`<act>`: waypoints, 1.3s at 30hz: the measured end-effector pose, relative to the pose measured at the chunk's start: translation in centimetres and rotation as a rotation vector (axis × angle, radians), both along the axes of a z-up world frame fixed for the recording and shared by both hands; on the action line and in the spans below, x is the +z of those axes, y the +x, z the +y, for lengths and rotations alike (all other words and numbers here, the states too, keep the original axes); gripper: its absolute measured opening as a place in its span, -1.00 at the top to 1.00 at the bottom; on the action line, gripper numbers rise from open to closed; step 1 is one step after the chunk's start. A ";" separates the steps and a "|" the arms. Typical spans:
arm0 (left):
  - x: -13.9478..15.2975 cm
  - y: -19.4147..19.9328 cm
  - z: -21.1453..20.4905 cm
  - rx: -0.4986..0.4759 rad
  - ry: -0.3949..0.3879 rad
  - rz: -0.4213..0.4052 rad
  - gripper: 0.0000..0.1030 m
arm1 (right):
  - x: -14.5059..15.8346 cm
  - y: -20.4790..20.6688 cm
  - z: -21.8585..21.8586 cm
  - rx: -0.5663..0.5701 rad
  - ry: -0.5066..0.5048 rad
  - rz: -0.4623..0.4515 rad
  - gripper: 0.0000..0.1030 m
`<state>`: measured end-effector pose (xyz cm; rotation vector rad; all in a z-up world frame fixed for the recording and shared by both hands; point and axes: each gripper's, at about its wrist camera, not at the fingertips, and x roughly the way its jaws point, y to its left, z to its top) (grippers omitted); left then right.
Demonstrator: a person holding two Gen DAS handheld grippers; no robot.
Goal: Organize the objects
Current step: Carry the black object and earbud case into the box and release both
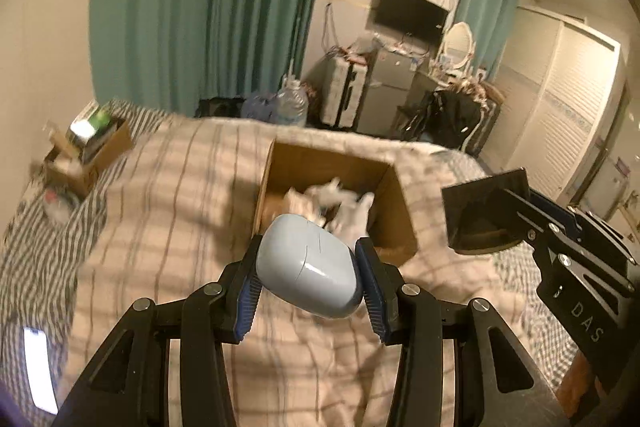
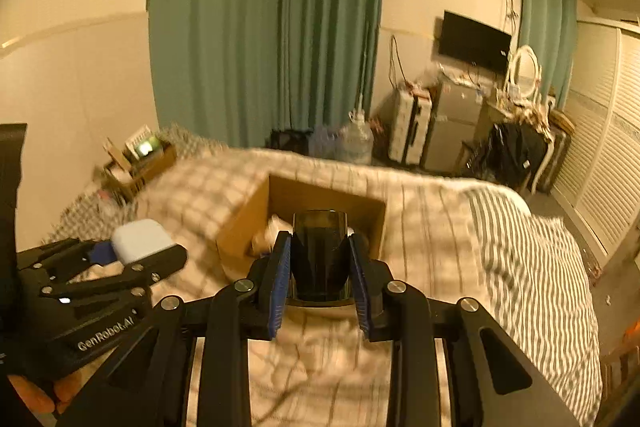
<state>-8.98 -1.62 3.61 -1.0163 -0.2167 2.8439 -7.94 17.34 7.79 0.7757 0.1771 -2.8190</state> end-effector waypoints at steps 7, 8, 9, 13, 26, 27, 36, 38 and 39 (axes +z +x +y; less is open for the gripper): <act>2.8 -5.4 0.2 -0.012 -0.052 0.026 0.11 | 3.6 -5.0 -0.6 0.026 -0.016 0.048 0.47; 2.9 -6.5 0.2 -0.013 -0.057 0.023 0.11 | 3.8 -5.9 -0.6 0.027 -0.020 0.047 0.47; 2.9 -7.4 0.2 -0.015 -0.060 0.018 0.11 | 3.8 -6.9 -0.6 0.028 -0.026 0.043 0.47; 2.1 -11.8 0.7 -0.024 -0.085 -0.004 0.11 | 2.7 -11.6 -0.4 0.032 -0.038 0.007 0.47; -8.2 -21.2 2.8 -0.095 -0.095 -0.153 0.11 | -7.6 -22.5 1.0 0.024 -0.127 -0.168 0.46; -8.6 -21.4 2.8 -0.099 -0.096 -0.157 0.09 | -8.3 -22.9 1.2 0.022 -0.139 -0.181 0.46; -7.0 -20.0 2.4 -0.078 -0.075 -0.141 -0.72 | -6.6 -21.5 3.1 -0.067 -0.138 -0.144 -0.32; -4.9 -18.8 2.8 -0.072 -0.101 -0.111 -0.87 | -4.9 -20.3 3.5 -0.086 -0.135 -0.123 -0.49; -3.8 -18.1 3.0 -0.071 -0.111 -0.091 -0.90 | -3.7 -19.4 3.7 -0.095 -0.132 -0.108 -0.55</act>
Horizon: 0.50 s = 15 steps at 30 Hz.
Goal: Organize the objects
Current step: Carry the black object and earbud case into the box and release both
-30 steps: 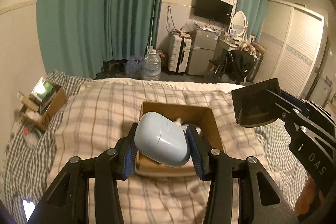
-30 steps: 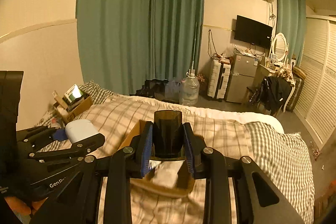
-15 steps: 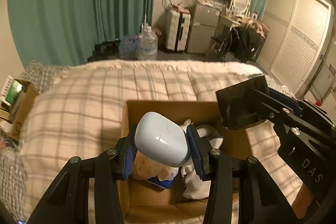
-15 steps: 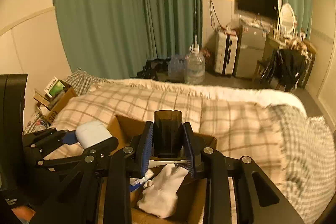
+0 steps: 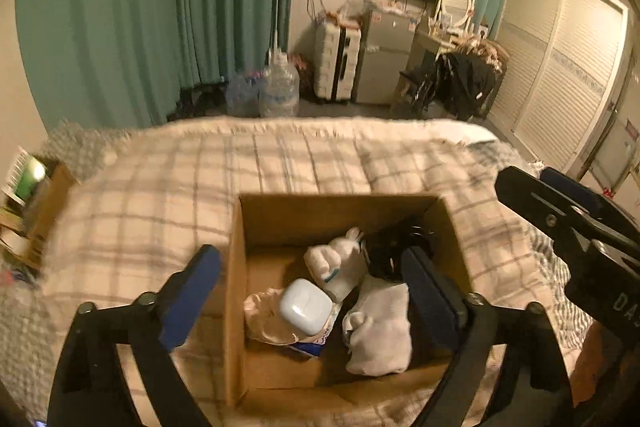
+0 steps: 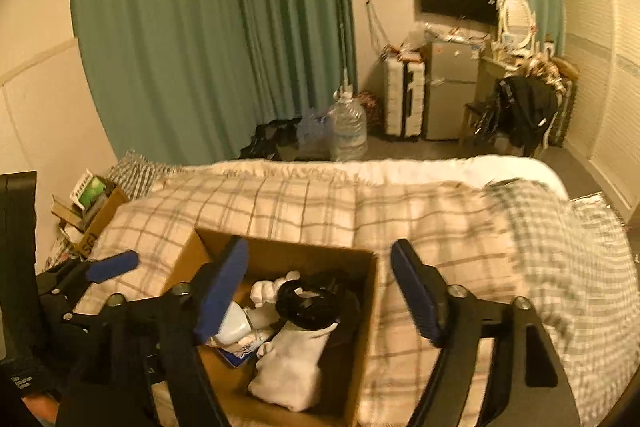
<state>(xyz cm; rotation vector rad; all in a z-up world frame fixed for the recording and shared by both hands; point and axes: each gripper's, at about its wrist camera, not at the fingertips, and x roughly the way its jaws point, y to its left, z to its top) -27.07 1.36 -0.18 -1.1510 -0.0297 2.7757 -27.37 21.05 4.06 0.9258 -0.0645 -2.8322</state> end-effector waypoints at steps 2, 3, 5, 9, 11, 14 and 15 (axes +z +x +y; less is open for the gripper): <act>2.8 1.7 0.3 -0.002 -0.012 0.051 -1.00 | 2.7 2.1 0.3 -0.026 0.020 0.037 -0.73; 4.3 2.7 0.2 0.001 -0.012 0.080 -1.00 | 4.1 3.2 0.4 -0.039 0.035 0.055 -0.75; 6.8 4.6 0.1 0.001 0.000 0.123 -1.00 | 6.5 5.1 0.7 -0.052 0.050 0.079 -0.77; 11.5 8.4 -0.1 -0.004 0.022 0.215 -1.00 | 11.6 10.6 1.5 -0.091 0.055 0.144 -0.91; 13.5 10.8 -0.4 0.003 0.032 0.270 -1.00 | 13.4 13.4 1.9 -0.102 0.045 0.175 -0.99; 15.6 13.9 -1.2 0.007 0.075 0.343 -1.00 | 15.4 16.8 2.5 -0.135 0.034 0.197 -0.99; 16.1 14.9 -1.5 0.009 0.083 0.366 -1.00 | 15.9 17.9 2.5 -0.145 0.041 0.203 -0.99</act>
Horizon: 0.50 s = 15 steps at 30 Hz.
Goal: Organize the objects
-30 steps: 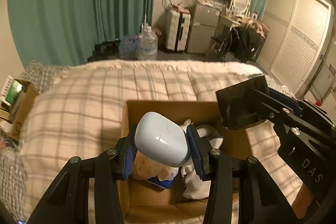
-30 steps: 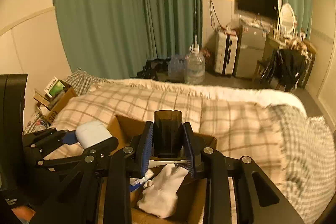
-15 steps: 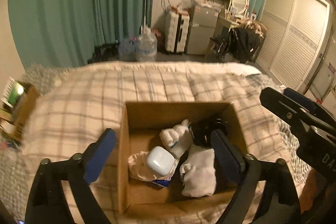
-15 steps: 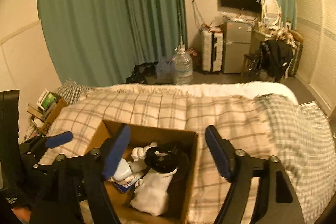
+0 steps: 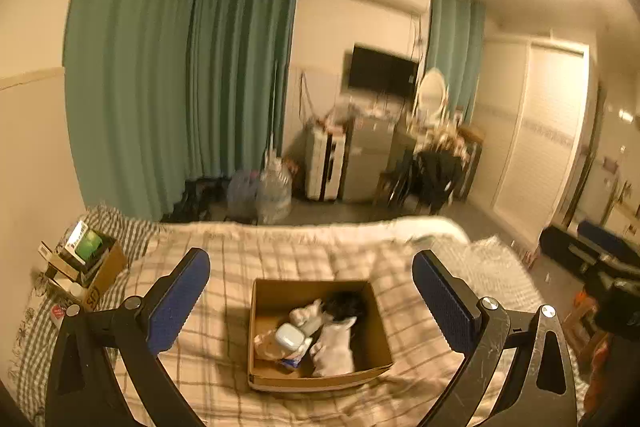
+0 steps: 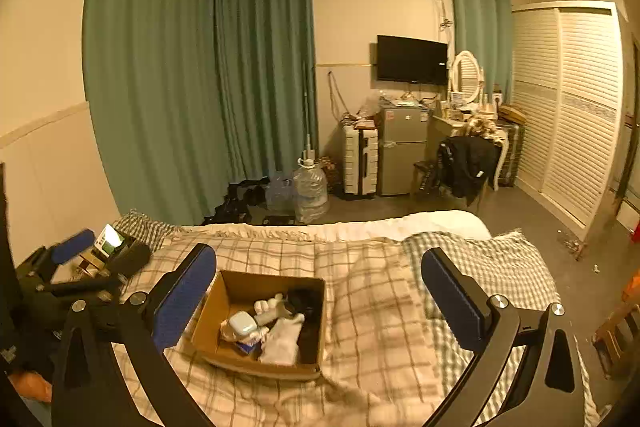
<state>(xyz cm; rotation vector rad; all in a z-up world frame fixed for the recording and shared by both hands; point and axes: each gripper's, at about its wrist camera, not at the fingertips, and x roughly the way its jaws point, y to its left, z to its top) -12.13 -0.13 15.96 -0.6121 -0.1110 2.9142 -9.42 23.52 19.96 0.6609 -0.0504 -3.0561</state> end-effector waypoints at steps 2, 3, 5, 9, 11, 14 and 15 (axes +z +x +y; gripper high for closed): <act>0.7 1.6 -0.4 0.009 0.001 0.035 -1.00 | 0.4 1.5 -0.1 -0.011 0.017 0.019 -0.99; 0.9 2.4 -0.5 0.012 -0.003 0.055 -1.00 | 0.4 2.3 -0.3 -0.014 0.032 0.030 -0.99; 1.1 4.1 -0.8 0.020 -0.023 0.096 -1.00 | 0.2 3.6 -0.7 -0.017 0.054 0.047 -0.99; 0.4 6.6 -1.0 0.071 -0.088 0.160 -1.00 | -1.6 5.7 -0.7 -0.040 0.039 0.069 -0.99; -1.0 7.6 -0.8 0.098 -0.114 0.182 -1.00 | -2.9 6.0 -0.8 -0.084 0.048 0.074 -0.99; -3.3 8.3 -0.5 0.095 -0.117 0.193 -1.00 | -5.1 6.3 -1.4 -0.089 0.100 0.121 -0.99; -4.3 8.4 -0.3 0.100 -0.119 0.197 -1.00 | -6.1 6.1 -1.7 -0.079 0.117 0.136 -0.99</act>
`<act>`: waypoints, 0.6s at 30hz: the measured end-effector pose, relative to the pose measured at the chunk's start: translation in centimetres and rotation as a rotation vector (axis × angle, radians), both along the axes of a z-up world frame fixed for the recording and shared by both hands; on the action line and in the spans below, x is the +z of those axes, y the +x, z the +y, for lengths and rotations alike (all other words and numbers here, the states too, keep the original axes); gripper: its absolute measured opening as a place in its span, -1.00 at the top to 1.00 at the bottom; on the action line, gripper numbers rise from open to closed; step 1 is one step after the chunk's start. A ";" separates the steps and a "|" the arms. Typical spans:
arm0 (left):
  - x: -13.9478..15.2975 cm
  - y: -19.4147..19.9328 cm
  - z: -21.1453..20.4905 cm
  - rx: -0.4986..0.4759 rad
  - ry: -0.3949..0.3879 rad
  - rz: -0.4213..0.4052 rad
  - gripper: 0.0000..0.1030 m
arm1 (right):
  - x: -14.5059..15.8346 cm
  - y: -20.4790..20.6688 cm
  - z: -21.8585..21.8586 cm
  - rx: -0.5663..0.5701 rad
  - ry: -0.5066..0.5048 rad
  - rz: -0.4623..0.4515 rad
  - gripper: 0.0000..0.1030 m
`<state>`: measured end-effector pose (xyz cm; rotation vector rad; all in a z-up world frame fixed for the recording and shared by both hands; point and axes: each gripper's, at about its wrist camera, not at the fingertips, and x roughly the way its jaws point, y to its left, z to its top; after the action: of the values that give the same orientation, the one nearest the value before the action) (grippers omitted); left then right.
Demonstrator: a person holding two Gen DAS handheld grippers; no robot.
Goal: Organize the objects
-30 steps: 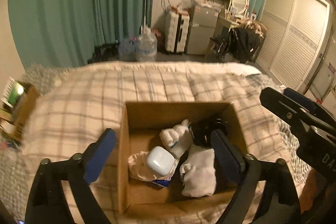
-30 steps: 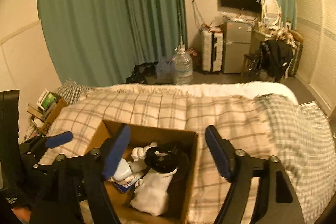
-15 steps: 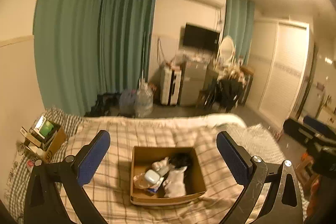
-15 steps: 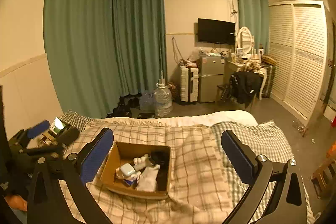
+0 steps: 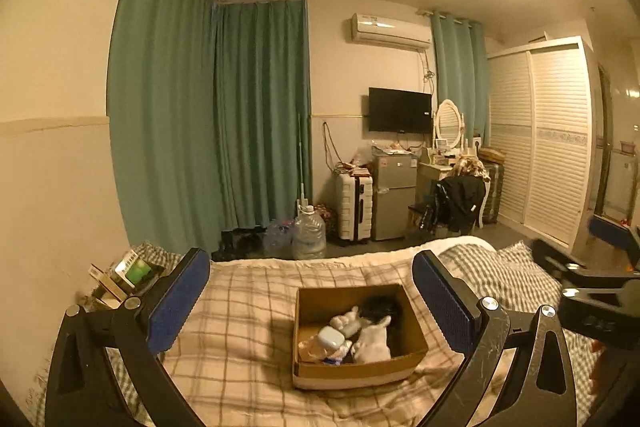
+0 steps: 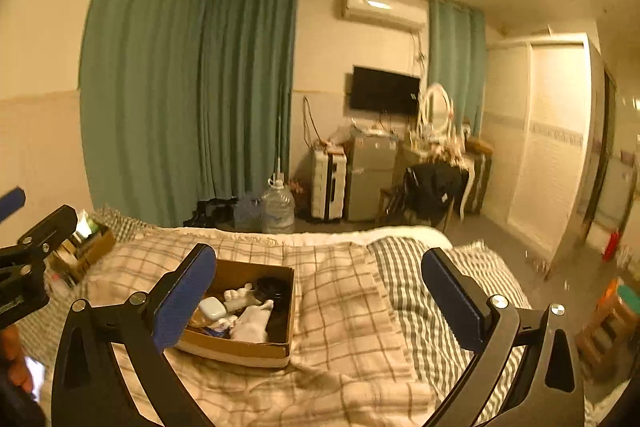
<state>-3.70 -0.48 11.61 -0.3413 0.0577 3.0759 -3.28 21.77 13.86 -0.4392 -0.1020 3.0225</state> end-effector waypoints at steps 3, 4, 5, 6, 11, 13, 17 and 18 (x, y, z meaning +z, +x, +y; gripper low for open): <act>-3.6 0.2 0.6 0.029 -0.027 0.014 -1.00 | -3.4 -1.0 -0.6 0.043 0.021 0.023 -0.99; -4.6 0.5 0.8 0.036 -0.042 0.014 -1.00 | -4.7 -1.4 -0.7 0.063 0.013 0.037 -0.99; -6.0 0.2 1.1 0.052 -0.063 0.005 -1.00 | -6.3 -1.9 -0.7 0.078 -0.001 0.033 -0.99; -7.1 0.0 1.3 0.063 -0.081 -0.005 -1.00 | -7.6 -2.4 -0.7 0.083 -0.015 0.018 -0.99; -10.7 -1.3 1.6 0.088 -0.112 -0.040 -1.00 | -12.8 -4.9 -0.1 0.087 -0.073 -0.094 -0.99; -11.2 -1.6 1.5 0.084 -0.092 -0.068 -1.00 | -13.1 -5.2 0.2 0.075 -0.068 -0.105 -0.99; -11.9 -1.9 1.2 0.089 -0.073 -0.094 -1.00 | -12.6 -5.0 0.4 0.060 -0.071 -0.087 -0.99; -11.9 -1.8 1.1 0.091 -0.075 -0.097 -1.00 | -12.5 -5.0 0.3 0.059 -0.069 -0.084 -0.99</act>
<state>-5.48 0.66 -0.33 -0.5100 0.1580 3.1473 -8.27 22.08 1.33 -0.5790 -0.0158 3.0725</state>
